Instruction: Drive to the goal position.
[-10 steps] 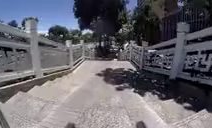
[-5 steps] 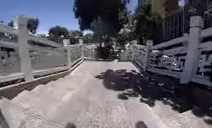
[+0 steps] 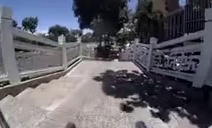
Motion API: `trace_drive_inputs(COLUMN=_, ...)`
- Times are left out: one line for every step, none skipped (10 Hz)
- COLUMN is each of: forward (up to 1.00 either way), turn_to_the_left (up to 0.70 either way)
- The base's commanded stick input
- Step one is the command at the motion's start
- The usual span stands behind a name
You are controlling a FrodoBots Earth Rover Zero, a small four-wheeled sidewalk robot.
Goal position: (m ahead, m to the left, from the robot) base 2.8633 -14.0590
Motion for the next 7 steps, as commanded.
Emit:
trace_drive_inputs(forward=0.7, turn_to_the_left=0.0)
trace_drive_inputs(forward=0.7, turn_to_the_left=0.0)
trace_drive_inputs(forward=0.7, turn_to_the_left=0.0)
trace_drive_inputs(forward=0.7, turn_to_the_left=0.0)
trace_drive_inputs(forward=0.7, turn_to_the_left=0.0)
trace_drive_inputs(forward=0.7, turn_to_the_left=0.0)
trace_drive_inputs(forward=0.7, turn_to_the_left=0.0)
